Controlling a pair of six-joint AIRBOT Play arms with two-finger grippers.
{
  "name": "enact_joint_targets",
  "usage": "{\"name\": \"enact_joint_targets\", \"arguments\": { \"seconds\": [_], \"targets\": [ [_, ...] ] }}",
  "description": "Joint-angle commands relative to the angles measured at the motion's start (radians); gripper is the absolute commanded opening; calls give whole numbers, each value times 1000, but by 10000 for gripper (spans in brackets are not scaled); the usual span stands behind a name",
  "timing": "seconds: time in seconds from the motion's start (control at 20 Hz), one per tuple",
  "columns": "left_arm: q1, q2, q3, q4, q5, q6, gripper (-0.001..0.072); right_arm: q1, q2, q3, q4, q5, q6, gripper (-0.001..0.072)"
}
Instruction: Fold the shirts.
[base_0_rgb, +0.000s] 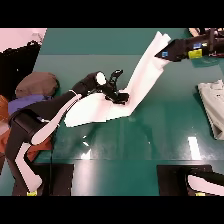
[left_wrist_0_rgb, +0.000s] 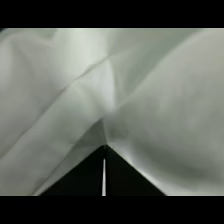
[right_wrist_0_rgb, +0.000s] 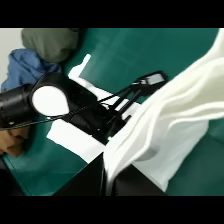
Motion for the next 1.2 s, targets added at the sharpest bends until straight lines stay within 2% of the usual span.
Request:
{"name": "enact_joint_targets", "arguments": {
  "seconds": [0.0, 0.25, 0.5, 0.55, 0.65, 0.7, 0.75, 0.85, 0.9, 1.0, 1.15],
  "targets": [
    [62, 18, 53, 19, -85, 14, 27, 89, 1, 7, 5, -49, -23, 15],
    [252, 220, 93, 214, -178, 30, 27, 286, -77, 7, 9, -143, -49, 16],
    [468, 445, 103, 365, -248, 56, 27, 549, -285, 14, 135, -400, -180, 21],
    [502, 476, 103, 367, -249, 56, 27, 586, -336, 39, 129, -410, -202, 82],
    [551, 521, 102, 367, -253, 56, 27, 641, -431, 119, 127, -381, -266, 358],
    [566, 536, 102, 367, -258, 55, 28, 657, -470, 163, 121, -349, -284, 464],
    [571, 544, 103, 366, -267, 55, 27, 660, -500, 200, 98, -299, -283, 488],
    [569, 546, 103, 364, -291, 56, 28, 638, -531, 253, 38, -180, -229, 469],
    [567, 545, 103, 362, -300, 56, 27, 614, -531, 262, -14, -119, -174, 401],
    [568, 545, 100, 338, -305, 56, 27, 550, -501, 226, -103, -26, -146, 385],
    [567, 545, 96, 308, -323, 56, 27, 414, -400, 31, -137, -21, -117, 384]
  ]
}}
